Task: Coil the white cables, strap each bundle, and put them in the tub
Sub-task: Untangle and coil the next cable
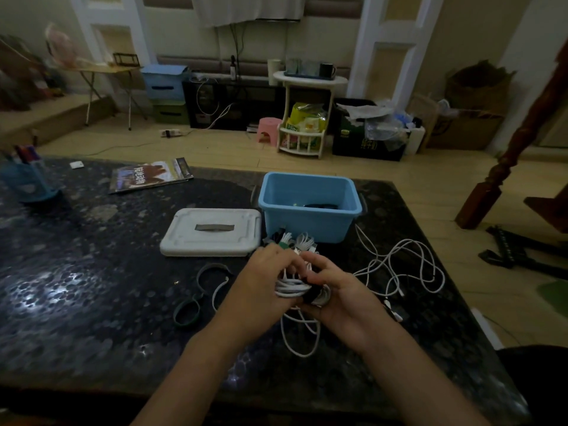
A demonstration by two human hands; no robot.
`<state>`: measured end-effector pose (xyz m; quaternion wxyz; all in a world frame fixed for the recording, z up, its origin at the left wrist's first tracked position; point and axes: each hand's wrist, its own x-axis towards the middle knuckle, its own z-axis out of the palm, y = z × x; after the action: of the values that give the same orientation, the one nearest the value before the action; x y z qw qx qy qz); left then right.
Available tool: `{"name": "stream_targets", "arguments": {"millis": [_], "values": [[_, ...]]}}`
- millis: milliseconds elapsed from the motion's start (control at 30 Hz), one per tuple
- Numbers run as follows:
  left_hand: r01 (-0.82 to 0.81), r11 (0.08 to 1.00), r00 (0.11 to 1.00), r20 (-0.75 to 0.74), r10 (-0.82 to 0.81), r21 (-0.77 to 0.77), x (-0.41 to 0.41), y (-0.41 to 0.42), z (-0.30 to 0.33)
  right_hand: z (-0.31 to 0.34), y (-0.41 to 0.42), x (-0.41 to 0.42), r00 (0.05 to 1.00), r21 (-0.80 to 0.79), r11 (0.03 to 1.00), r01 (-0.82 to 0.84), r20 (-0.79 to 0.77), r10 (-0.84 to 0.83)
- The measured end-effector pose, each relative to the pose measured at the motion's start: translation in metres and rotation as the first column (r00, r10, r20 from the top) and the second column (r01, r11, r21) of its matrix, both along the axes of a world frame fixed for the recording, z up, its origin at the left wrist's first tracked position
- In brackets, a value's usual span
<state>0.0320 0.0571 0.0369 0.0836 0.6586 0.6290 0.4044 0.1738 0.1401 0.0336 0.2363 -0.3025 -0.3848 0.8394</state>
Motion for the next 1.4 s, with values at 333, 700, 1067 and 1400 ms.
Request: {"name": "stream_targets", "arguments": {"millis": [333,700,1067,1400], "values": [[0.044,0.936,0.942,0.328,0.079,-0.350,-0.010,0.007,0.000,-0.001,0.002,0.001,0.995,0.218,0.975,0.035,0.079,-0.053],[0.089,0.954,0.929,0.368,0.024,-0.287,-0.012,0.009,0.001,-0.004,0.005,0.005,0.996,0.227,0.971,0.075,0.027,-0.083],[0.139,0.956,0.810,0.585,0.040,-0.258,-0.015,0.010,0.001,-0.005,0.008,0.009,0.980,0.548,0.828,0.119,0.068,-0.186],[0.110,0.968,0.785,0.618,0.054,-0.224,-0.016,0.010,-0.002,0.003,0.004,0.009,0.982,0.415,0.908,0.061,0.138,-0.129]]}}
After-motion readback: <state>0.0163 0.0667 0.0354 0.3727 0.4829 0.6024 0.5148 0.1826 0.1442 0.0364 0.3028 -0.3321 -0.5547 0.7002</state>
